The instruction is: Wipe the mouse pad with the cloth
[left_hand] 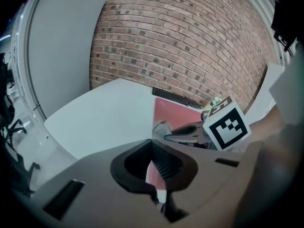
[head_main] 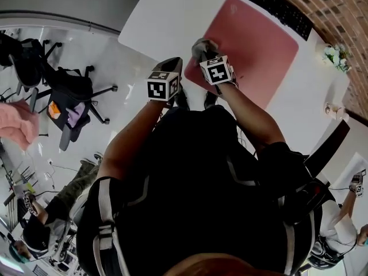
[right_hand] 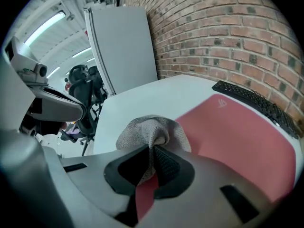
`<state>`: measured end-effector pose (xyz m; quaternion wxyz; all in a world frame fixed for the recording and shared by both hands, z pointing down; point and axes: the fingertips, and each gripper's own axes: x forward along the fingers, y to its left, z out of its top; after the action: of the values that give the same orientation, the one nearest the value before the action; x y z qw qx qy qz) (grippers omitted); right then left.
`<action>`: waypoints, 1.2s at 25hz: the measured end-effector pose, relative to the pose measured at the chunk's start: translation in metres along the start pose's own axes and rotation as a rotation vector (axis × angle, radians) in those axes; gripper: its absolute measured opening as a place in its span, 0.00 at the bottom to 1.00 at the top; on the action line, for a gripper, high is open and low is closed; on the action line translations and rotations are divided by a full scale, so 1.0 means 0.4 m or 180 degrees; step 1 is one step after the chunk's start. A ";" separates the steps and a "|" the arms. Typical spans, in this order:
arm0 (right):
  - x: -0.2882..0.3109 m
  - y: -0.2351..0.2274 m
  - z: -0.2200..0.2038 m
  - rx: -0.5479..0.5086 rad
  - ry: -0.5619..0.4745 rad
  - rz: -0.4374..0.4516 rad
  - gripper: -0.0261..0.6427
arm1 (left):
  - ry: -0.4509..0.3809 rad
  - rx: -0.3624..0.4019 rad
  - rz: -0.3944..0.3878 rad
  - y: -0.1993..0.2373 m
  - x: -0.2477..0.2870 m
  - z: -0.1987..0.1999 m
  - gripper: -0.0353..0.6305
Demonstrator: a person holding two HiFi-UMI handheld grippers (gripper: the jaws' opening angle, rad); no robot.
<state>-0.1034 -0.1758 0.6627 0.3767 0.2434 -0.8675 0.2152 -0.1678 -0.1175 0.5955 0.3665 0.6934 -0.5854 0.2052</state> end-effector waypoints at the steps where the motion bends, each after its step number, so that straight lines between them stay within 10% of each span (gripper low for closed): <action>1: -0.001 -0.009 -0.007 0.0034 0.0002 -0.0026 0.09 | 0.0015 0.0025 -0.0032 -0.008 0.006 0.000 0.05; 30: -0.283 -0.256 -0.300 0.1253 -0.0089 -0.1051 0.09 | 0.0328 0.0798 -0.1023 -0.324 0.117 0.006 0.05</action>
<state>0.0898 -0.1606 0.6712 0.3401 0.4534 -0.7625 0.3121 -0.0329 -0.1443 0.5925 0.3349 0.8067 -0.4176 0.2504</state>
